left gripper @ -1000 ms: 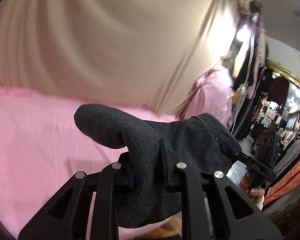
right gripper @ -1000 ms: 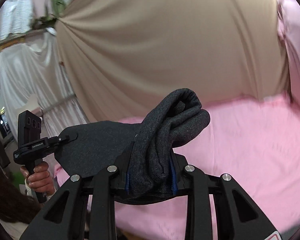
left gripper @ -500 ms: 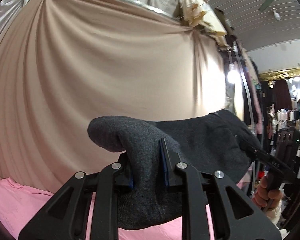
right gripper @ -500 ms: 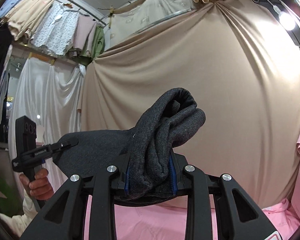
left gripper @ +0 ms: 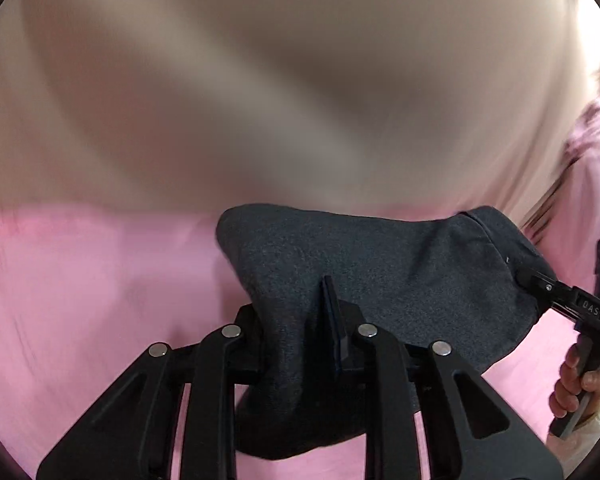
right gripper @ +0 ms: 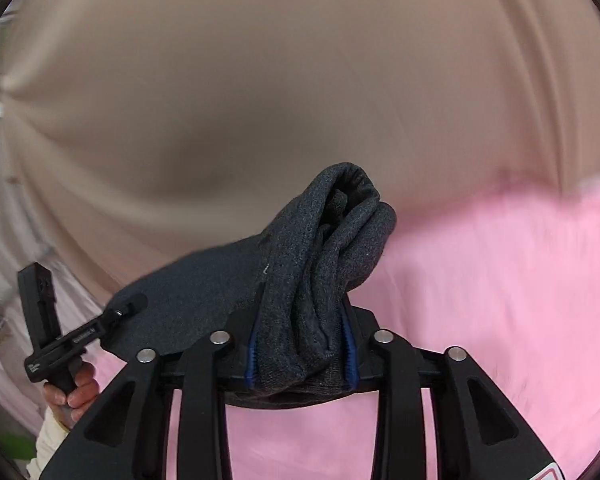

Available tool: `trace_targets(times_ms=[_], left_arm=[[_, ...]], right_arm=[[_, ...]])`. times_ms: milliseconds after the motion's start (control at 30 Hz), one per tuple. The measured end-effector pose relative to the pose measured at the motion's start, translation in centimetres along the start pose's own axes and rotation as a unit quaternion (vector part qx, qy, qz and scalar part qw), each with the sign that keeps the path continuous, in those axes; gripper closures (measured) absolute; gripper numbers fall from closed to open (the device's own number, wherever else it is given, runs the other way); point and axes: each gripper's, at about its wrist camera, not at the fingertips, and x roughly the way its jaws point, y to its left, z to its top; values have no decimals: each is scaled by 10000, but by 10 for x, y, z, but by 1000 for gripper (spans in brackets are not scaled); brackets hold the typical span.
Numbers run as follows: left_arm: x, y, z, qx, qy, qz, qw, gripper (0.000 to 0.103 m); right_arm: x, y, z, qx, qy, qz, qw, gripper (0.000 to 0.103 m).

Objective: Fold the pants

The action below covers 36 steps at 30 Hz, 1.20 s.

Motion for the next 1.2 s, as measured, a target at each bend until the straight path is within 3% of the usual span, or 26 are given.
trace_targets(times_ms=[67,100,167,267,367,433,500,567,600,633,667,700,767,867,933,967,1067,1133,1200], left_arm=[[50,23,-39,-239,842,566,9946,83],[49,34,-54,-322,794,516,9950,80],[23,47,-61,-506,488,374,9968,75],[-18,43,-39,-629,-15,574,9964,64],[-29,14,-4,-564,-315,427,9970,24],[-14,1,8,-590,-330,259,9974,24],[20,-2,13,-513,-63,412,9978,24],[67,1,11,-563,391,771,9947,27],[87,9,2,-616,632,891,9921,37],[108,23,-6,-729,941,1099,9868,40],[123,37,-13,-956,1163,986,9837,35],[123,50,-18,-1249,990,656,9850,33],[118,53,-19,-1254,922,623,9858,32],[117,41,-20,-966,867,959,9869,30],[115,41,-20,-927,828,1041,9868,28],[114,41,-20,-925,824,1035,9869,28],[92,36,-23,-862,688,1198,9867,30],[72,32,-25,-634,495,1399,9869,30],[50,23,-31,-418,308,1559,9864,30]], right_arm=[[17,-31,-29,323,346,-365,9982,71],[2,-40,-39,371,125,-52,9992,71],[-33,-37,-43,196,-280,-369,9987,68],[-55,-11,-29,-232,-456,-76,9987,73],[-40,30,-7,-513,-331,378,9974,74],[-18,48,1,-718,-210,453,9962,74],[14,54,13,-843,-9,404,9956,75],[50,34,15,-773,239,-77,9967,78],[63,24,15,-760,348,-397,9957,86],[74,5,12,-661,476,-545,9952,103],[70,-8,11,-450,355,-180,9982,103],[66,-21,12,-63,380,80,9992,103],[55,-21,13,206,373,71,9991,103],[39,19,10,-447,197,115,9987,99],[51,22,4,-801,425,-325,9953,103],[61,12,-1,-777,532,-453,9945,103],[36,5,0,-303,416,-300,9982,103],[15,21,-4,-517,169,-352,9979,96],[17,19,-17,-707,150,-632,9954,96]])
